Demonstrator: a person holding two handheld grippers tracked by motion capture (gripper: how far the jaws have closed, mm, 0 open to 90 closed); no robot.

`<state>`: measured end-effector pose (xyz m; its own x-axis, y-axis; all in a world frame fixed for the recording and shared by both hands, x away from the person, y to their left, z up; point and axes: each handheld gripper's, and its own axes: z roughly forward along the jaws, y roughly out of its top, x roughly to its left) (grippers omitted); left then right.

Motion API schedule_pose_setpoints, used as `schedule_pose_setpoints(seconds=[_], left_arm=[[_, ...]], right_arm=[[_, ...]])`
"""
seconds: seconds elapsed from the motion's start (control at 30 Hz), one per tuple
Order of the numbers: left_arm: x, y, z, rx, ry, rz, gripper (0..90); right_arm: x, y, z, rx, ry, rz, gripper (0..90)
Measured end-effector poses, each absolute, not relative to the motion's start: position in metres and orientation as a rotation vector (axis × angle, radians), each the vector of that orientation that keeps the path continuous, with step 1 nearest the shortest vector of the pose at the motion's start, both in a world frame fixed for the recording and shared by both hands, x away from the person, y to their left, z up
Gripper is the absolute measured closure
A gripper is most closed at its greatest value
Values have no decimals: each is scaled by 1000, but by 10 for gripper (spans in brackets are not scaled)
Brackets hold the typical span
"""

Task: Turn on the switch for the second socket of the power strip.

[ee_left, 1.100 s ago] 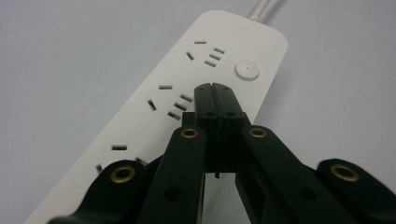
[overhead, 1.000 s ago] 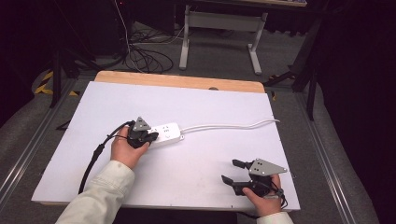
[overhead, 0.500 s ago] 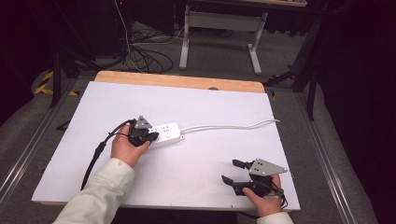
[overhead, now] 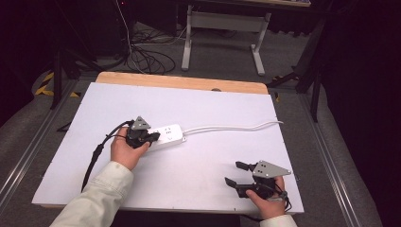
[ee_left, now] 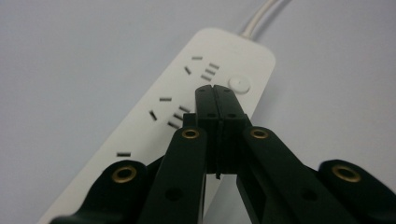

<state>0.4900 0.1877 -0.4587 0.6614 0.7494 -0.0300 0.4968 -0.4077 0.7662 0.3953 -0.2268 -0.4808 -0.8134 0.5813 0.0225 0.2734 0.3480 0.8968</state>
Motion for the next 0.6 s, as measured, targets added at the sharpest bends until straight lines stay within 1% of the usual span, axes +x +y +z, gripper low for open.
schedule_pose_setpoints(seconds=[0.03, 0.13, 0.37, 0.43, 0.6], left_arm=[[487, 189, -453, 2054, 938, 409, 900], [484, 189, -448, 2026, 926, 383, 900], [476, 193, -438, 1993, 911, 377, 898], [475, 194, -436, 1985, 909, 373, 872], [470, 195, -428, 1974, 897, 383, 869]], right_arm=[[395, -227, -481, 760, 2315, 1450, 281], [395, -227, -481, 760, 2313, 1455, 281], [395, -227, -481, 763, 2312, 1453, 280], [395, -227, -481, 764, 2312, 1453, 281], [395, -226, -481, 764, 2314, 1450, 281]])
